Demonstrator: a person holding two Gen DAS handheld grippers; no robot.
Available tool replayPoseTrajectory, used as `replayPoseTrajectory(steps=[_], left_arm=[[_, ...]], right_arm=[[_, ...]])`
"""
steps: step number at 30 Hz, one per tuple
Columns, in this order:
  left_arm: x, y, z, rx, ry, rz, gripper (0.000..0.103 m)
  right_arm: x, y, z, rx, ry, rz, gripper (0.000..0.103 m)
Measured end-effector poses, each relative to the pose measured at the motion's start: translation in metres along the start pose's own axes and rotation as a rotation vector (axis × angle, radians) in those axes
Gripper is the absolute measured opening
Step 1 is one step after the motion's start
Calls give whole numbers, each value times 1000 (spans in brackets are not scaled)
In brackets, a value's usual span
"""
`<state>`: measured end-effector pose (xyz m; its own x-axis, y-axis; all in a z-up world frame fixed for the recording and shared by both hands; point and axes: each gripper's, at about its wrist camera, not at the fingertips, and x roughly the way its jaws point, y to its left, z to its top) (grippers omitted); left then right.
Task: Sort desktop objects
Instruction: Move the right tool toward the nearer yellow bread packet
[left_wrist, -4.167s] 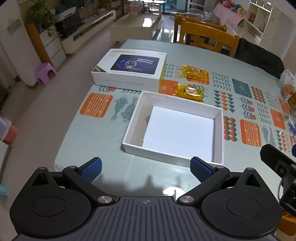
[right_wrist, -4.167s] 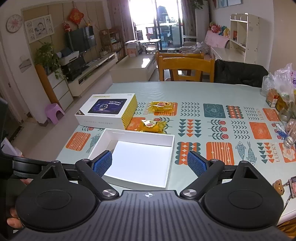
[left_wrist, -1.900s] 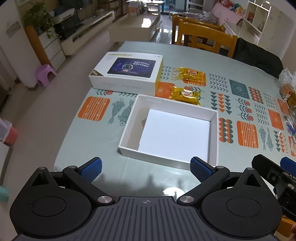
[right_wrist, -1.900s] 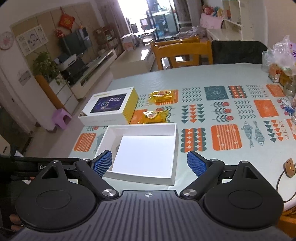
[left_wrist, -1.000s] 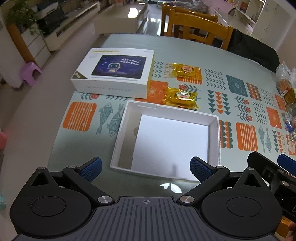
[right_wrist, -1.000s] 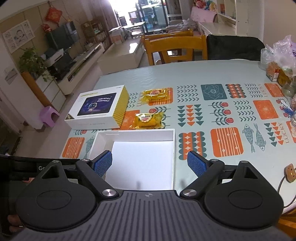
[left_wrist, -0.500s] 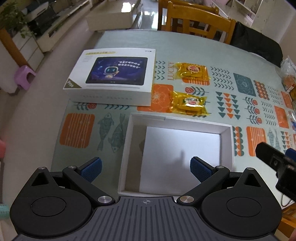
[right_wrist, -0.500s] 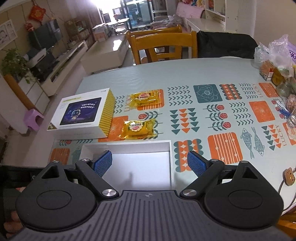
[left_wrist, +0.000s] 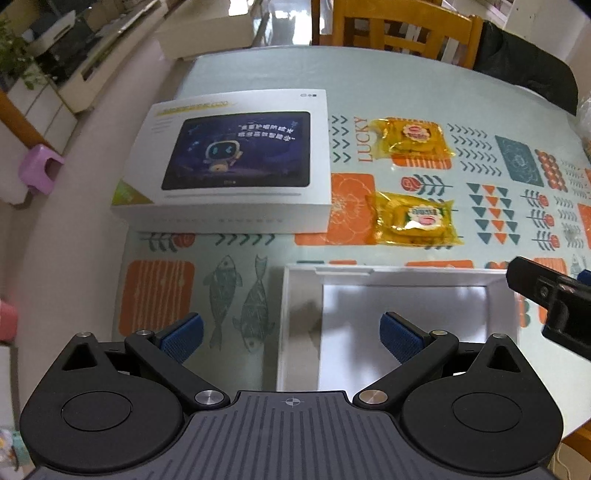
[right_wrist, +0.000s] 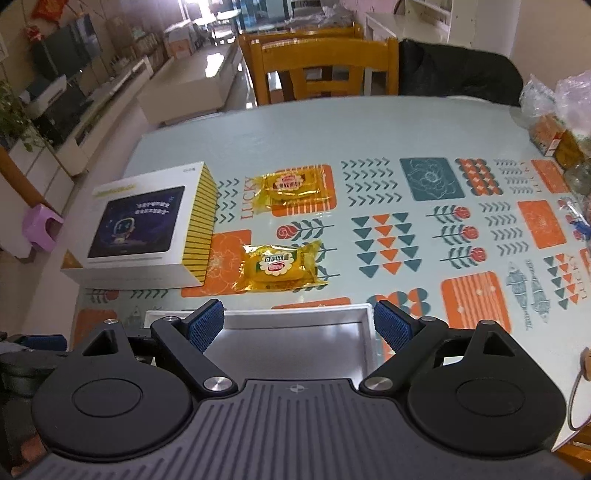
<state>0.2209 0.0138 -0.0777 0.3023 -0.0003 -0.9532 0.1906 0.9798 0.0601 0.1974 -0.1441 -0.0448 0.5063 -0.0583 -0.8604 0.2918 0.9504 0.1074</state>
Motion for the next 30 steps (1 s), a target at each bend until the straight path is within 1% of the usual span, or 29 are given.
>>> replayPoseTrajectory(steps=[4,7,9,14,18,20,23,25,30], left_arm=[[20,9,15,7,14,-3,103],[33,12,25,8,23,-10,103],[40,14,31,12,26,-15,103],[55,17,39,22,51,-31,103],[66,21,42,23,75,-40,103],[70,23,44,23,84,-44,103],[76,24,47,23,92,-49,103],[79,25,48,23,95,-52,103],[84,24,51,19,107,-61,103]], right_arm=[[35,12,14,-15,26,-2,103],[63,17,23,-14,47,15,103],[81,22,29,-39,55,15,103],[121,34,40,-101,98,9,103],[145,37,45,-101,145,14,103],[157,41,46,-121,167,-3,103],[171,45,47,-141,194,-53,103],[180,48,48,-153,221,-45,103],[196,56,49,-207,249,-93,103]])
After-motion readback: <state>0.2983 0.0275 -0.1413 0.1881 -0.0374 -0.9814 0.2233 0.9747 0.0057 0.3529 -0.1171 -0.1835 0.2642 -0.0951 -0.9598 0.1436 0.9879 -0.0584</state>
